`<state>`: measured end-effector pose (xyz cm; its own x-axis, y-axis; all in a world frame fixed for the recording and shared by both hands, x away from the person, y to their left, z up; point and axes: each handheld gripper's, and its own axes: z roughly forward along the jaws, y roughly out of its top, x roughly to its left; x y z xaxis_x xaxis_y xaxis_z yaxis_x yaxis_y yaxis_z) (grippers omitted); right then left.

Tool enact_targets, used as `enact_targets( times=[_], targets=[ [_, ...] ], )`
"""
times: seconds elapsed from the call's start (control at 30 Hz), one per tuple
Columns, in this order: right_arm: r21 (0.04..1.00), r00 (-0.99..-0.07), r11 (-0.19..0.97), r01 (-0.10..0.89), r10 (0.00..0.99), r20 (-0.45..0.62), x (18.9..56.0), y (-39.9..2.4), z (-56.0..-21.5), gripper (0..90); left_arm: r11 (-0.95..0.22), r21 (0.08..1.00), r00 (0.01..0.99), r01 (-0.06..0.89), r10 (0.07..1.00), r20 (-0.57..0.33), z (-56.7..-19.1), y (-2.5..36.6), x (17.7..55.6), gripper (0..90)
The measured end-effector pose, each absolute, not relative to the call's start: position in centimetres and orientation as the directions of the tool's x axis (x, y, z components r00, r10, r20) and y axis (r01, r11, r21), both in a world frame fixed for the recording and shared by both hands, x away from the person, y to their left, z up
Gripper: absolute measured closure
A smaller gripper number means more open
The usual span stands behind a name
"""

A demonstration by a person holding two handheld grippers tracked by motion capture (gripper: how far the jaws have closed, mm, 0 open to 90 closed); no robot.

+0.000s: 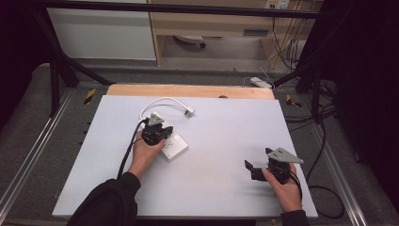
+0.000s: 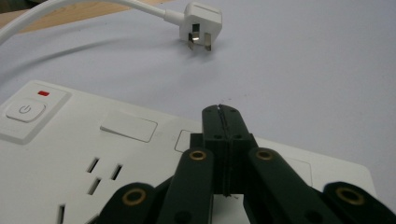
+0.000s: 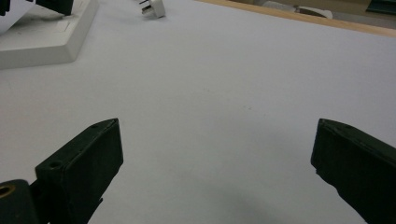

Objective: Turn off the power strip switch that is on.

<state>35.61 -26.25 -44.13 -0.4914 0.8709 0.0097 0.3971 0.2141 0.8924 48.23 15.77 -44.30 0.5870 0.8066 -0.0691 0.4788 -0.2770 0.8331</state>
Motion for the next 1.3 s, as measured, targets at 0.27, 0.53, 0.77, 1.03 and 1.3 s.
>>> enact_targets(
  times=[0.27,0.53,0.77,1.03,1.3],
  targets=[
    [0.893,-0.491,0.213,0.397,0.871,0.011,35.58,-26.26,-44.11,2.7,-0.276,0.838,0.587,0.470,0.807,-0.062,-44.41,15.77,48.07,90.0],
    [0.892,-0.490,0.214,0.398,0.872,0.010,35.59,-26.28,-44.13,2.7,-0.290,0.839,0.590,0.461,0.806,-0.046,-44.52,15.77,47.93,90.0],
    [0.891,-0.491,0.215,0.399,0.871,0.010,35.60,-26.26,-44.14,2.7,-0.297,0.839,0.605,0.455,0.795,-0.047,-44.56,15.09,47.73,90.0],
    [0.894,-0.489,0.211,0.395,0.872,0.010,35.57,-26.35,-44.09,2.6,-0.284,0.848,0.599,0.447,0.799,-0.049,-44.49,15.14,47.97,90.0],
    [0.894,-0.488,0.210,0.395,0.873,0.011,35.62,-26.38,-44.13,2.7,-0.256,0.861,0.594,0.440,0.802,-0.065,-44.00,15.60,47.93,90.0]
  ],
)
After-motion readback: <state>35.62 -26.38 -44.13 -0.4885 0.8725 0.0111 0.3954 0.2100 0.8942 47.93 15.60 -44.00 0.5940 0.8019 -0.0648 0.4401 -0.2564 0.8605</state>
